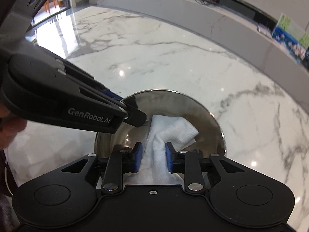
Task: Clean bowl
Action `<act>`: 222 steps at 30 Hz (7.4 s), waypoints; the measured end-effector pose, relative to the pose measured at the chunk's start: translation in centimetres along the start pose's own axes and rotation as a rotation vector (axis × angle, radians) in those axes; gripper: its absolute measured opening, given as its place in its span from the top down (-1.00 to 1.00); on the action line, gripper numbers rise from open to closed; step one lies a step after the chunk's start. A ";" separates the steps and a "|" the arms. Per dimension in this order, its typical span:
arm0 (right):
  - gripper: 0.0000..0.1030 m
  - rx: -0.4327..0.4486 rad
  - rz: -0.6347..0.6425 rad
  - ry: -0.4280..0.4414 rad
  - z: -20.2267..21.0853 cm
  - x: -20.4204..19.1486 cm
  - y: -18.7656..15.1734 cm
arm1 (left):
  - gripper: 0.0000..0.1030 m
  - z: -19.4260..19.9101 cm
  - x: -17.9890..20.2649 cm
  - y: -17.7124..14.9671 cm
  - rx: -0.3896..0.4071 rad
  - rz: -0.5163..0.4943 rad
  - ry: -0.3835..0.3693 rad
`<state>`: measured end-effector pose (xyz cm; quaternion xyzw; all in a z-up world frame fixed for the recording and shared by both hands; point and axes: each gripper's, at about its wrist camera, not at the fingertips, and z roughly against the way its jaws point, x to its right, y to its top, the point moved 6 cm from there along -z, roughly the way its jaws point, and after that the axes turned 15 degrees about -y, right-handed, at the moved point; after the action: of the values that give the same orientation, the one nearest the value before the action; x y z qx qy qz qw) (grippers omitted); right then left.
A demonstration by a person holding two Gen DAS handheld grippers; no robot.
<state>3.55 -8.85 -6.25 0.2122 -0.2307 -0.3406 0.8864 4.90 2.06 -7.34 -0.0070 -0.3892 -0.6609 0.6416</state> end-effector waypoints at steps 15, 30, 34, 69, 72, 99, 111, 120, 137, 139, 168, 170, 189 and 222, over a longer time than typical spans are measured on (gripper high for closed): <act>0.82 -0.026 0.000 0.110 0.6 -0.9 -0.2 | 0.77 -0.1 -0.3 0.0 -0.005 -0.003 0.012; 0.83 -0.034 0.024 0.067 0.5 -1.1 -0.3 | 0.71 -0.1 0.0 -0.9 -0.069 -0.046 0.056; 0.83 -0.047 0.016 0.043 0.3 -0.9 -0.5 | 0.68 -0.1 0.1 -1.1 -0.082 -0.063 0.070; 0.81 -0.082 -0.041 0.084 0.4 -0.5 -0.6 | 0.70 -0.7 0.4 -1.2 -0.102 -0.083 0.053; 0.82 -0.086 -0.036 0.071 0.4 -0.4 -0.7 | 0.70 -0.8 0.4 -1.1 -0.104 -0.089 0.053; 0.80 -0.090 -0.027 -0.021 0.0 0.6 -0.9 | 0.70 -1.5 0.1 -1.2 -0.109 -0.084 0.052; 0.81 -0.073 -0.020 0.029 0.8 -0.1 -1.2 | 0.69 -1.1 0.5 -1.2 -0.105 -0.083 0.053; 0.82 0.036 -0.111 -0.048 3.5 1.7 -1.2 | 0.68 -0.7 0.5 -1.2 -0.070 -0.075 0.074; 0.82 0.241 -0.363 -0.296 8.2 8.2 -2.7 | 0.10 0.9 1.8 -0.8 0.033 -0.116 0.081; 0.82 0.220 -0.375 -0.314 7.5 8.9 -3.7 | 0.09 0.9 1.9 -1.0 0.035 -0.118 0.083; 0.23 0.106 -0.496 -0.310 2.5 6.7 -9.2 | 0.07 0.0 2.1 -2.1 0.005 -0.104 0.108; 0.23 0.092 -0.532 -0.297 2.6 6.2 -10.0 | 0.07 0.1 2.1 -2.2 0.004 -0.104 0.111; 0.19 0.109 -0.539 -0.345 1.8 4.1 -10.7 | 0.07 0.7 1.7 -3.6 0.031 -0.058 0.134; 0.69 0.224 -0.532 -0.291 4.6 4.5 -7.7 | 0.63 -0.2 2.4 -3.7 -0.003 -0.119 0.172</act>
<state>0.07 -18.27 -5.48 0.3106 -0.3275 -0.5594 0.6952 1.45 -0.54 -8.15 0.0719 -0.3314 -0.6964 0.6325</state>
